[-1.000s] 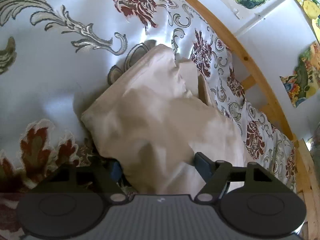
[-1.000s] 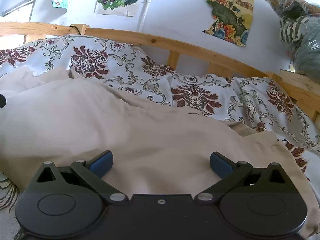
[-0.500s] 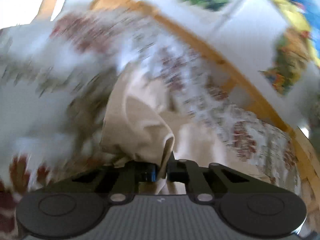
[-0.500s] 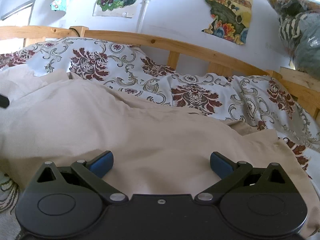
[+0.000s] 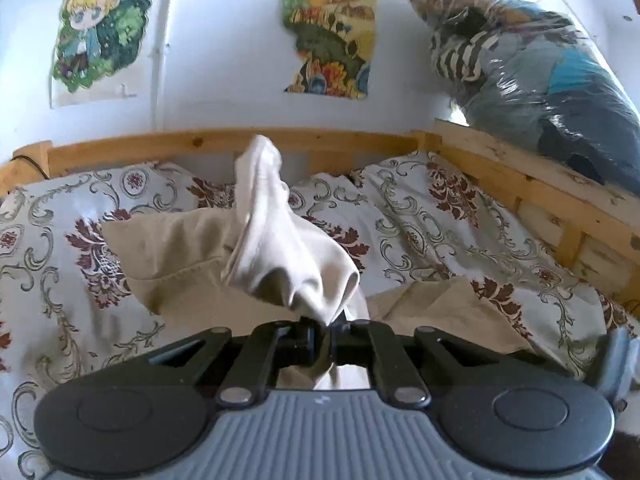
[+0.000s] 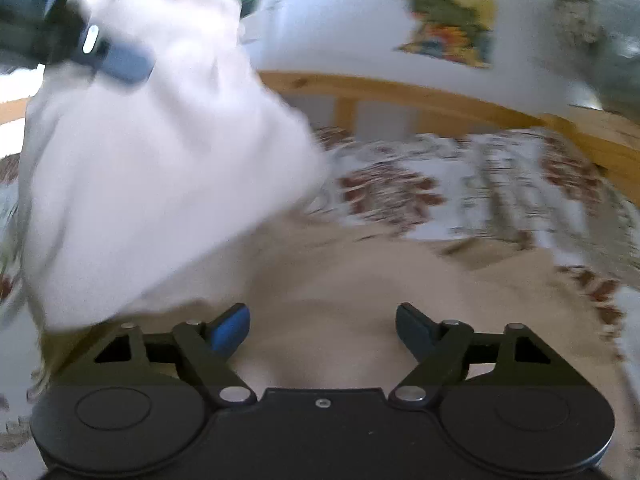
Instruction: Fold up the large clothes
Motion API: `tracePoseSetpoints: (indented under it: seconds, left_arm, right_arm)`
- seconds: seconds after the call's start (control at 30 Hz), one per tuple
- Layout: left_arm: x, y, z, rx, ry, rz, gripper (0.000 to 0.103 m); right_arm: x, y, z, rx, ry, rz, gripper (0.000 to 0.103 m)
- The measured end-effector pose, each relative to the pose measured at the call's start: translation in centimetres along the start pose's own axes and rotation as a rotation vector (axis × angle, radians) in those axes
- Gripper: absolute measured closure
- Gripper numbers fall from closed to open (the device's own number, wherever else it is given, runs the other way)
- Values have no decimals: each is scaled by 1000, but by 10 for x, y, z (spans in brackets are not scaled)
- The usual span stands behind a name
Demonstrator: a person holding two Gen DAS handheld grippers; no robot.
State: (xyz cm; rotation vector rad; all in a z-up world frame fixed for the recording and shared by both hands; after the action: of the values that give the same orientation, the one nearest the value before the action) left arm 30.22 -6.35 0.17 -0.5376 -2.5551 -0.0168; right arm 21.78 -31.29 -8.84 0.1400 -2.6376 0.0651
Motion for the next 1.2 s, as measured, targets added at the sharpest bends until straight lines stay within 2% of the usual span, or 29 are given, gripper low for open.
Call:
tracePoseSetpoints:
  seconds: [0.03,0.1,0.17,0.33,0.5,0.6,0.67,0.77,0.83,1.03,1.2]
  left_arm:
    - [-4,-2,-1,0,9,-8,97]
    - [-12,-3,-1,-5,22,-19,97]
    - [-17,-8,-1,-22,25,-13,98]
    - [-16,-42,-2,-164,27,39,98]
    - [-32,-92,2,-359,95,67,98]
    - [-44,-115,9,-399,135,88,98]
    - [-47,-131,17,-451,135,109,98]
    - [-45,-151,32,-517,147,146,98]
    - [-43,-160,41,-551,159,168,98]
    - [-44,-178,65,-626,183,196,98]
    - [-45,-191,88,-682,199,259,98]
  right_arm:
    - [6,-16,-5,-55,1,15,26]
    - [19,-47,-15,-178,-27,15,42]
    - [27,-68,-23,-282,-50,-14,61]
    - [25,-74,-28,-478,-34,-210,78]
    - [31,-107,-31,-768,-37,-332,79]
    - [37,-131,-34,-893,-64,-377,70]
    - [39,-145,-32,-998,-75,-430,43]
    - [39,-158,-31,-1116,-66,-507,21]
    - [40,-163,-31,-1138,-74,-528,16]
    - [42,-178,-26,-1155,-38,-474,11]
    - [27,-165,-19,-1038,55,-442,13]
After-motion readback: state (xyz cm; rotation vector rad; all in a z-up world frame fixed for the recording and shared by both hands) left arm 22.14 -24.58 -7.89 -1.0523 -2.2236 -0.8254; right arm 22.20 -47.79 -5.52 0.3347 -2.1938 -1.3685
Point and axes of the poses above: each gripper's, at about its wrist camera, not at the fingertips, and x roughly against the way its jaws point, y to its left, z to its underside, the point moved 9 cm from there along -x, roughly the way its jaws point
